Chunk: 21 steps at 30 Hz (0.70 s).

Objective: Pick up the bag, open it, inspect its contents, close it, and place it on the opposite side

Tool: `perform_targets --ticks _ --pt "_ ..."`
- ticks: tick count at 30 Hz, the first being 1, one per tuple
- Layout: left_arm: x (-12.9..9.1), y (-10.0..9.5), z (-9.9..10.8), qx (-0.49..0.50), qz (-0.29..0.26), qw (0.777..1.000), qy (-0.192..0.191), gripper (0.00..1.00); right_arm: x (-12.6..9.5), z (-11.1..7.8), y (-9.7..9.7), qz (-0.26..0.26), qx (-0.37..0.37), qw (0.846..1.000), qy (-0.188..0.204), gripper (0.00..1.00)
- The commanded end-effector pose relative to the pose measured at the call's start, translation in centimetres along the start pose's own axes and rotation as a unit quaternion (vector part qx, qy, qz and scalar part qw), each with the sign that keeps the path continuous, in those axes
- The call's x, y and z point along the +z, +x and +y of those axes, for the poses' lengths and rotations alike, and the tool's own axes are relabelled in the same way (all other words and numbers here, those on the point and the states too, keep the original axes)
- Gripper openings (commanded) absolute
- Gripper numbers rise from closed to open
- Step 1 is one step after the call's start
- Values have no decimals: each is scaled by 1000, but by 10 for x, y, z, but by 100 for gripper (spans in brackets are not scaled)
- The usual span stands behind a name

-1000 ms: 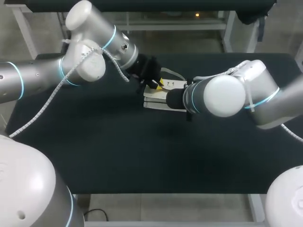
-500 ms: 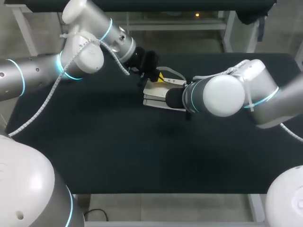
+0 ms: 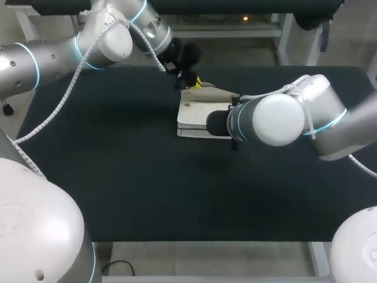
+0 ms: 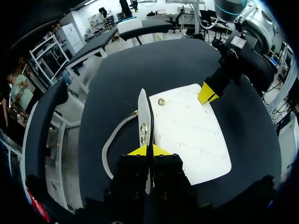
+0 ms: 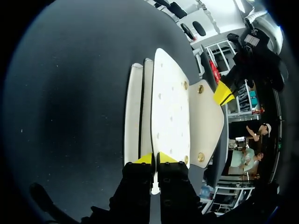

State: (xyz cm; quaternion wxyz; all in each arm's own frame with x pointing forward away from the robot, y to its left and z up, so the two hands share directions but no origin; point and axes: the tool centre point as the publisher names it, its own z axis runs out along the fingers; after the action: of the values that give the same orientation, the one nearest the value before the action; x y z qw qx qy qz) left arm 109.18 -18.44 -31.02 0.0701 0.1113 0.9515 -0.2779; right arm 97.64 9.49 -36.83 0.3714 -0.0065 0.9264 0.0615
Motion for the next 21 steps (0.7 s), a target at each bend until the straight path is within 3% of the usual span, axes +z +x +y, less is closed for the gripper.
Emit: perform_targets --ticks 1,2,3,4,5,6,8,21 --pt "1 0 -1 9 10 1000 1 0 0 -3 5 -54 0 999 -6 0" --pt "2 1 -1 9 8 1000 2 0 0 -3 5 -54 0 999 -6 0" --pt "3 4 -1 15 1 1000 2 15 0 -3 5 -54 0 999 -6 0" --pt "4 6 -1 14 -6 1000 -1 38 0 -3 5 -54 0 999 -6 0" --pt "5 7 -1 12 -21 1000 -7 49 0 -3 5 -54 0 999 -6 0" --pt "7 8 -1 11 -27 1000 -5 51 0 -3 5 -54 0 999 -6 0" --pt "8 11 -2 7 -46 999 0 67 0 -3 5 -54 0 999 -6 0" --pt "9 26 0 31 -113 992 50 62 0 -3 5 -54 0 999 -6 0"
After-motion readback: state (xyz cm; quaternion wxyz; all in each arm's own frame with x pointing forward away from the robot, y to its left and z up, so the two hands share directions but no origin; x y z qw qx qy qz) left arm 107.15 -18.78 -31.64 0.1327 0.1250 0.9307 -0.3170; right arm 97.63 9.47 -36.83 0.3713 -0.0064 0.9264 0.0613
